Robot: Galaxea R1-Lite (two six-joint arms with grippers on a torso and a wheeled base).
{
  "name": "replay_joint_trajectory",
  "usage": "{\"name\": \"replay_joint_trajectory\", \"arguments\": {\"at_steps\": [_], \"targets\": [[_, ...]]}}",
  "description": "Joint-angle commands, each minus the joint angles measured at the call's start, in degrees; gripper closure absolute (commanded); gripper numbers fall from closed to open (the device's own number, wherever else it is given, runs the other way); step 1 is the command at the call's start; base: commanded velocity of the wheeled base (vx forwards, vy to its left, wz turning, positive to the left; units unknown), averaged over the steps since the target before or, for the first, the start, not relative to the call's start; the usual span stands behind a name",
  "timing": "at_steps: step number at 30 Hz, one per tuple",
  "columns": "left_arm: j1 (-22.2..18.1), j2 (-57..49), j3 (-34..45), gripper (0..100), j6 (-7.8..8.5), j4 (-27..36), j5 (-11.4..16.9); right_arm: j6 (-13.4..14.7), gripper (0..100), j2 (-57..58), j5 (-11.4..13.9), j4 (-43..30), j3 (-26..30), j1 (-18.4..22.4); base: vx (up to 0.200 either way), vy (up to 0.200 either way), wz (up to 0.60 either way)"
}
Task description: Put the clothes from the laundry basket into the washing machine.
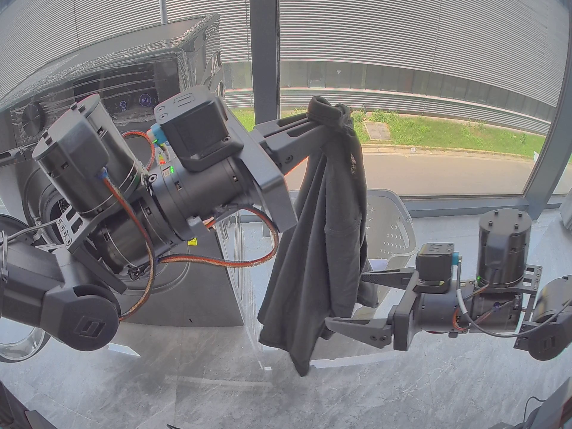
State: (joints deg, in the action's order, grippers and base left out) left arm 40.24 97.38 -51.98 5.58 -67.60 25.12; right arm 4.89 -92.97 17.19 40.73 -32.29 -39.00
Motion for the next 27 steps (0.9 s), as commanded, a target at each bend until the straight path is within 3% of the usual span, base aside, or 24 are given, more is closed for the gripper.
{"name": "replay_joint_trajectory", "arguments": {"at_steps": [1, 9, 10, 13, 18, 27], "targets": [[0.10, 1.23, -1.72, 100, -0.05, 0.10, 0.01, 0.12, 0, -7.67, 0.04, 0.05, -3.92, -0.99, 0.000, 0.000, 0.00], [0.28, 2.29, -4.97, 100, -0.05, 0.10, 0.01, 0.39, 0, -14.00, -1.19, 0.40, -9.89, 1.20, 0.000, 0.000, 0.00], [0.28, 2.38, -4.97, 100, -0.05, 0.18, 0.01, 1.35, 0, -15.23, -4.44, 0.40, -11.56, 2.08, 0.000, 0.000, 0.00], [0.28, 2.47, -4.97, 100, -0.05, 0.18, 0.01, 3.90, 0, -14.88, -7.34, 0.40, -12.09, 2.35, 0.000, 0.000, 0.00], [0.28, 2.47, -4.80, 100, -0.13, 0.18, 0.01, 5.13, 0, -12.15, -12.71, 0.32, -11.30, 2.52, 0.000, 0.000, 0.00], [0.45, 2.38, -4.97, 100, -0.13, 0.18, 0.01, 5.92, 0, -12.85, -12.27, 0.32, -10.95, 2.26, 0.000, 0.000, 0.00]]}}
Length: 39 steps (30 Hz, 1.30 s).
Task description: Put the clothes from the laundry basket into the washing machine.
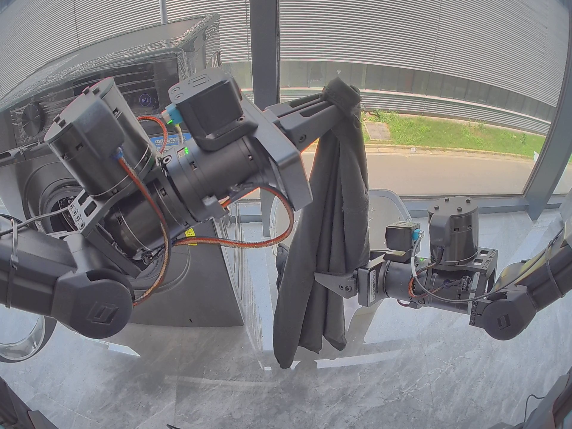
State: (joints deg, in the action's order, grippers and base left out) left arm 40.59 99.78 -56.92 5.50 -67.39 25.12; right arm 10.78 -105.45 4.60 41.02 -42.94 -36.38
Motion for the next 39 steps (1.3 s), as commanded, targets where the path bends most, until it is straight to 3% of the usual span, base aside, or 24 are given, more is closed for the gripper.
{"name": "replay_joint_trajectory", "arguments": {"at_steps": [1, 4, 8, 14, 21, 22, 33, 39], "targets": [[0.10, -0.02, -0.04, 100, 0.04, -0.02, 0.01, 0.03, 0, -0.64, 0.77, 0.02, -0.57, -0.63, 0.000, 0.000, 0.00], [0.10, 0.06, -0.30, 100, -0.05, -0.02, 0.01, -0.05, 0, -2.74, 2.08, 0.02, -1.27, -1.94, 0.000, 0.000, 0.00], [0.27, 0.15, -0.91, 100, -0.05, -0.02, 0.01, 0.65, 0, -7.84, 2.00, 0.20, -4.61, -1.77, 0.000, 0.000, 0.00], [0.27, -0.11, -0.83, 100, -0.05, -0.02, 0.01, 3.02, 0, -15.05, 0.85, 1.34, -11.56, -1.77, 0.000, 0.000, 0.00], [0.27, -0.29, -0.91, 100, -0.05, -0.02, 0.01, 5.66, 0, -15.84, -0.55, 1.96, -12.35, -2.03, 0.000, 0.000, 0.00], [0.27, -0.29, -0.91, 100, -0.05, -0.02, 0.01, 5.66, 100, -16.02, -0.55, 2.84, -12.35, -2.03, 0.000, 0.000, 0.00], [0.27, -0.55, -0.83, 100, -0.05, -0.02, 0.01, 5.75, 100, -16.81, -0.55, 7.49, -15.16, -3.53, 0.000, 0.000, 0.00], [-0.16, -0.11, -0.91, 100, -0.05, -0.02, -0.08, 5.83, 100, -13.82, -0.29, 8.20, -11.73, -5.20, 0.000, 0.000, 0.00]]}}
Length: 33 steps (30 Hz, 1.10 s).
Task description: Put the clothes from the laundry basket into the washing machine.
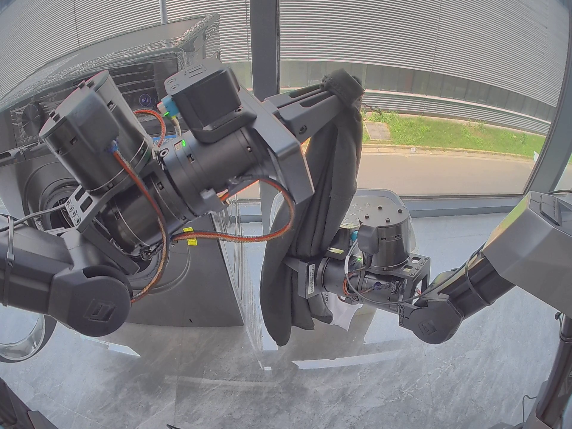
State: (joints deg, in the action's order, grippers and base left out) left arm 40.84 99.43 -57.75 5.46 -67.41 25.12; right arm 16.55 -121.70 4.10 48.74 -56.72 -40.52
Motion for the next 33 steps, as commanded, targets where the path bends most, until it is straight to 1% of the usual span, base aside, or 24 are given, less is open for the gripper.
{"name": "replay_joint_trajectory", "arguments": {"at_steps": [1, 3, 7, 8, 10, 11, 12, 16, 21, 27, 28, 29, 31, 33], "targets": [[-0.85, 0.42, -0.09, 100, -0.10, 0.00, -0.08, 0.14, 100, 4.98, 0.56, 0.74, 4.25, -1.67, 0.000, 0.000, 0.00], [-2.69, 1.03, 0.09, 100, -0.80, 0.00, -1.22, 0.14, 100, 10.87, 1.70, 0.74, 10.67, -3.60, 0.000, 0.000, 0.00], [-6.30, 3.23, 0.18, 100, -1.15, -0.09, -1.92, 0.06, 100, 25.46, 7.33, 0.83, 25.35, -7.73, 0.000, 0.000, 0.00], [-7.00, 3.85, 0.18, 100, -1.07, -0.17, -1.92, 0.14, 100, 28.89, 8.65, 0.74, 28.16, -8.87, 0.000, 0.000, 0.00], [-7.44, 4.81, 0.35, 100, -1.15, -0.35, -1.92, 0.14, 100, 33.72, 10.49, 0.74, 31.59, -10.02, 0.000, 0.000, 0.00], [-7.44, 4.81, 0.35, 100, -1.15, -0.35, -1.92, 0.14, 100, 33.72, 10.49, 0.74, 31.59, -10.02, 0.000, 0.000, 0.00], [-8.06, 6.04, 0.79, 100, -1.15, -0.26, -2.10, 0.06, 100, 39.35, 12.34, 0.74, 34.75, -10.54, 0.000, 0.000, 0.00], [-10.16, 9.47, 0.88, 100, -1.07, -0.17, -3.50, -0.03, 100, 47.08, 14.27, 0.74, 37.83, -11.42, 0.000, 0.000, 0.00], [-11.83, 12.72, 0.97, 100, -1.07, -0.35, -3.94, -0.03, 100, 49.54, 14.62, 0.74, 38.18, -13.71, 0.000, 0.000, 0.00], [-11.31, 12.46, 2.82, 100, -1.15, -0.26, -3.68, -0.12, 100, 49.63, 14.62, 0.74, 37.83, -13.62, 0.000, 0.000, 0.00], [-10.52, 11.67, 3.52, 100, -1.33, 0.00, -3.42, -0.12, 100, 49.72, 14.62, 0.74, 38.00, -13.62, 0.000, 0.000, 0.00], [-10.16, 11.32, 3.87, 0, -1.33, 0.00, -3.33, -0.12, 100, 49.72, 14.62, 0.74, 38.09, -13.62, 0.000, 0.000, 0.00], [-9.20, 10.61, 5.19, 0, -1.59, 0.00, -3.33, -0.12, 100, 49.80, 14.62, 0.74, 38.09, -13.53, 0.000, 0.000, 0.00], [-8.85, 10.09, 6.77, 0, -1.51, -0.61, -3.33, -0.12, 100, 49.80, 14.54, 0.74, 37.91, -13.27, 0.000, 0.000, 0.00]]}}
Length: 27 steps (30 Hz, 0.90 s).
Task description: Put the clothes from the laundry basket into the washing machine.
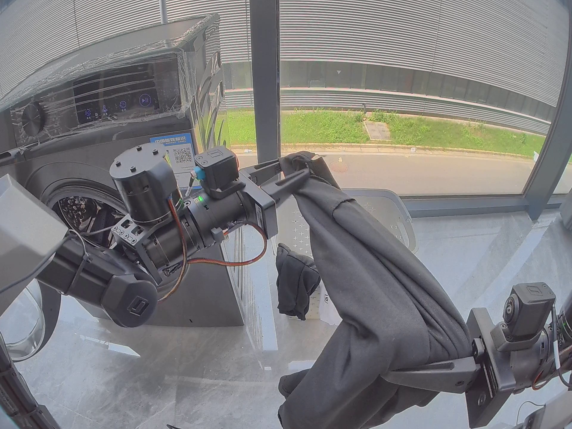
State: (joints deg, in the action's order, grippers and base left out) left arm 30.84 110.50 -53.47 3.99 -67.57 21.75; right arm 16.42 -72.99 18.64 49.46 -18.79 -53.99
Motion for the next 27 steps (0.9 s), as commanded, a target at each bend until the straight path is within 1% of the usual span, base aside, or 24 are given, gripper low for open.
{"name": "replay_joint_trajectory", "arguments": {"at_steps": [1, 3, 5, 6, 8, 9, 10, 11, 12, 14, 15, 17, 18, 19, 20, 21, 22, 25, 26, 27], "targets": [[1.15, -1.25, 3.28, 0, 0.06, -0.63, 0.14, 0.01, 100, 1.09, -0.01, 0.03, -0.02, 0.29, 0.000, 0.000, 0.00], [-0.87, -2.92, 8.64, 0, 0.41, -2.12, 1.02, 0.01, 100, 1.09, -0.09, 0.03, 0.06, 1.43, 0.000, 0.000, 0.00], [-4.48, -4.76, 14.97, 0, 0.85, -5.11, 3.39, 0.01, 100, 1.18, -0.09, 0.03, 0.06, 2.66, 0.000, 0.000, 0.00], [-6.14, -5.38, 17.87, 0, 1.55, -6.52, 4.88, 0.01, 100, 1.18, -0.09, 0.03, 0.06, 3.10, 0.000, 0.000, 0.00], [-10.28, -6.35, 23.85, 0, 3.40, -9.68, 9.01, 0.01, 100, 1.18, -0.09, 0.03, -0.02, 4.25, 0.000, 0.000, 0.00], [-10.63, -6.35, 24.29, 0, 3.57, -9.95, 9.28, 0.01, 100, 1.18, -0.09, 0.03, -0.11, 4.33, 0.000, 0.000, 0.00], [-13.62, -7.14, 28.33, 0, 5.42, -11.97, 12.97, 0.01, 100, 1.09, -0.09, 0.03, -0.20, 5.12, 0.000, 0.000, 0.00], [-15.02, -7.84, 30.35, 0, 6.65, -12.94, 15.61, 0.01, 100, 1.00, -0.01, 0.03, -0.37, 5.39, 0.000, 0.000, 0.00], [-15.55, -8.81, 31.58, 0, 7.53, -13.29, 18.24, 0.01, 100, 0.83, -0.01, 0.03, -0.55, 5.56, 0.000, 0.000, 0.00], [-15.29, -11.35, 32.37, 0, 8.41, -13.02, 21.32, 0.01, 100, 0.65, -0.01, 0.03, -0.90, 5.56, 0.000, 0.000, 0.00], [-13.97, -12.85, 32.37, 0, 8.85, -12.85, 22.81, 0.10, 100, 0.48, -0.09, 0.03, -1.08, 5.65, 0.000, 0.000, 0.00], [-11.24, -14.78, 32.46, 0, 8.93, -12.76, 23.96, 0.10, 100, -0.23, -0.09, 0.03, -1.52, 6.18, 0.000, 0.000, 0.00], [-11.24, -14.78, 32.46, 0, 8.93, -12.76, 23.96, 0.10, 100, -0.23, -0.09, 0.03, -1.52, 6.18, 0.000, 0.000, 0.00], [-8.34, -16.72, 33.17, 0, 8.93, -12.67, 24.04, 0.10, 100, -1.02, -0.09, 0.03, -2.22, 6.44, 0.000, 0.000, 0.00], [-7.02, -17.42, 33.78, 0, 8.93, -12.67, 24.04, 0.10, 100, -1.46, -0.09, 0.03, -2.57, 6.44, 0.000, 0.000, 0.00], [-6.76, -17.42, 33.87, 0, 8.93, -12.67, 24.04, 0.10, 100, -1.55, -0.09, 0.03, -2.66, 6.44, 0.000, 0.000, 0.00], [-4.12, -18.39, 35.45, 0, 8.93, -12.67, 24.04, 0.01, 100, -2.51, -0.01, 0.03, -3.80, 6.44, 0.000, 0.000, 0.00], [-0.78, -18.56, 38.00, 0, 9.02, -12.67, 23.87, 0.01, 100, -4.18, 0.08, 0.03, -5.65, 6.36, 0.000, 0.000, 0.00], [-0.78, -18.56, 38.00, 0, 9.02, -12.67, 23.87, 0.01, 100, -4.18, 0.08, 0.03, -5.65, 6.36, 0.000, 0.000, 0.00], [0.71, -18.21, 39.41, 0, 9.02, -12.67, 23.87, 0.01, 100, -5.50, 0.17, 0.03, -7.05, 6.36, 0.000, 0.000, 0.00]]}}
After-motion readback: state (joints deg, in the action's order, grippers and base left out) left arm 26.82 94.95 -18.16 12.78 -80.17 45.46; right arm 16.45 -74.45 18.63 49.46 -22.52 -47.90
